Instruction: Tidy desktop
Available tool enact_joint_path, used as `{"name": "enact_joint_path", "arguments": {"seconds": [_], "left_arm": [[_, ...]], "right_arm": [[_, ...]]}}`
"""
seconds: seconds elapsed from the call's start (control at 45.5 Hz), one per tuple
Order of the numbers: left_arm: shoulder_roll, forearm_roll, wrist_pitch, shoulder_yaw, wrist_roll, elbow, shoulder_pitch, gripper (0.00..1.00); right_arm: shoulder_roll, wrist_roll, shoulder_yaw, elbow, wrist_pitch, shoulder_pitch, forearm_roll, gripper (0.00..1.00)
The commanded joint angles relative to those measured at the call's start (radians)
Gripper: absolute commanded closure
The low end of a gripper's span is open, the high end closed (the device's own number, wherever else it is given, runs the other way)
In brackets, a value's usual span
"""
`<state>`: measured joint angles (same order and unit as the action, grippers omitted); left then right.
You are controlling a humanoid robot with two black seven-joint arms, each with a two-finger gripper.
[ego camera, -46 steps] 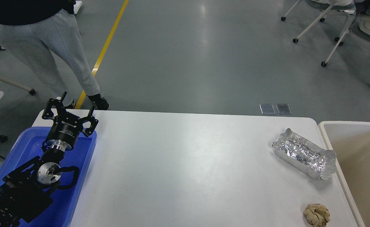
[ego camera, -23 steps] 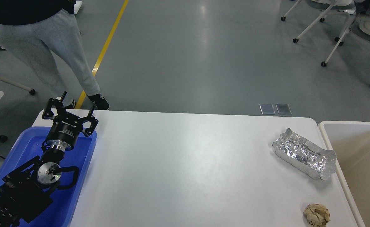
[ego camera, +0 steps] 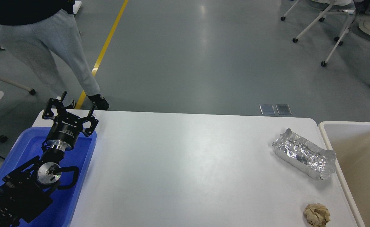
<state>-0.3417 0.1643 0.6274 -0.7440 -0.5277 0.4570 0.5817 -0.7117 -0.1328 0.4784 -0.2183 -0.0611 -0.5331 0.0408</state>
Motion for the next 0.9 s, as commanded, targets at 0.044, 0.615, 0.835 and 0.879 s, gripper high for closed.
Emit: {"name": "enact_joint_path", "arguments": {"seconds": [0.044, 0.615, 0.835, 0.879], "left_arm": [[0.0, 0.0, 0.0, 0.0, 0.0, 0.0, 0.0, 0.0], [0.001, 0.0, 0.002, 0.0, 0.0, 0.0, 0.001, 0.0], [0.0, 0.0, 0.002, 0.0, 0.0, 0.0, 0.001, 0.0], [0.0, 0.0, 0.002, 0.0, 0.0, 0.0, 0.001, 0.0]], "right_arm": [[-0.129, -0.004, 0.351, -0.349, -0.051, 0.097, -0.015, 0.0], [0.119, -0.157, 0.735, -0.88, -0.085, 0.363, -0.212, 0.0], [0.182, -0.163, 0.783, -0.869, -0.082, 0.344, -0.272, 0.0], [0.19, -0.171, 0.775, -0.865, -0.082, 0.338, -0.286, 0.0]]}}
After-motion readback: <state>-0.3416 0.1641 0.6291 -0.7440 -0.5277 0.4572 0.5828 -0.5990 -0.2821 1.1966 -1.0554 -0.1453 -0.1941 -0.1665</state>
